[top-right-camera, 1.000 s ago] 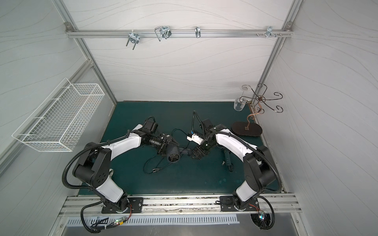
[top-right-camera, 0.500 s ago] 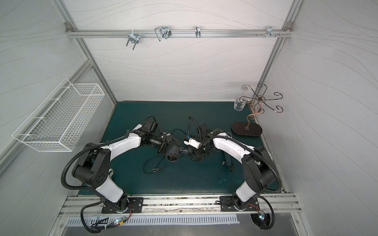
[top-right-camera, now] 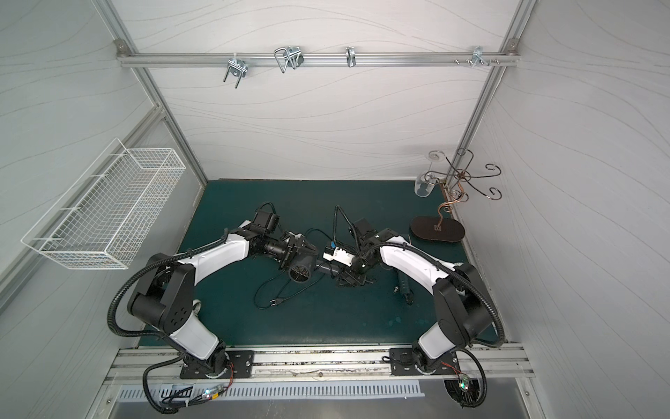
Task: Wrap the cord around the hair dryer
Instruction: Place the hair dryer at the center of the board.
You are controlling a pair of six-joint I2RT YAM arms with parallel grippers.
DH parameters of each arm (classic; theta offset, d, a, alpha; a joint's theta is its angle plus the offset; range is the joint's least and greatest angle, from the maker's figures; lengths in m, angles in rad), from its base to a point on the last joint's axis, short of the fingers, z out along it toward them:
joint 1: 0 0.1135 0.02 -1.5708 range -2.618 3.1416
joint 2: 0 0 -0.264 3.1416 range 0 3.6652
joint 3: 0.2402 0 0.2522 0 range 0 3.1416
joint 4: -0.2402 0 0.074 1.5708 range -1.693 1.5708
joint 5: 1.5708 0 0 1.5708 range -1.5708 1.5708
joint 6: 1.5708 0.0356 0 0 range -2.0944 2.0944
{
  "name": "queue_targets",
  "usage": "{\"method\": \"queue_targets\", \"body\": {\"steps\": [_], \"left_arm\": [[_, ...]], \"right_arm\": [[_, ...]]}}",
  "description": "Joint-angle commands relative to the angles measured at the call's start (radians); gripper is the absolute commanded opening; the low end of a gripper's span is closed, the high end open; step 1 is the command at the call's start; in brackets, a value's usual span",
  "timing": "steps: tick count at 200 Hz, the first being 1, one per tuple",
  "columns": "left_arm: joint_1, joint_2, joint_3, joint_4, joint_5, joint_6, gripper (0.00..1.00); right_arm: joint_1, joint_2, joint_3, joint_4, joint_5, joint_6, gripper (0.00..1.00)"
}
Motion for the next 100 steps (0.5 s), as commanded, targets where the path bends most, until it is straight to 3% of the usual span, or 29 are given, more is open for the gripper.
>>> {"method": "queue_targets", "body": {"steps": [1,23,42,81,100], "left_arm": [[0.002,0.004,0.088,-0.002,0.046,0.077,0.00],[0.002,0.017,0.118,-0.045,0.026,0.113,0.00],[0.002,0.028,0.133,-0.043,0.022,0.117,0.00],[0.004,0.032,0.162,-0.010,-0.001,0.101,0.32],[0.016,0.024,0.171,-0.003,-0.032,0.095,0.65]], "right_arm": [[-0.045,-0.042,-0.007,-0.055,-0.104,0.034,0.17],[-0.087,-0.063,-0.027,-0.041,-0.146,0.073,0.00],[-0.106,-0.075,-0.043,-0.027,-0.164,0.104,0.00],[-0.157,-0.079,-0.068,-0.015,-0.143,0.195,0.00],[-0.195,-0.105,-0.101,0.001,-0.122,0.250,0.00]]}}
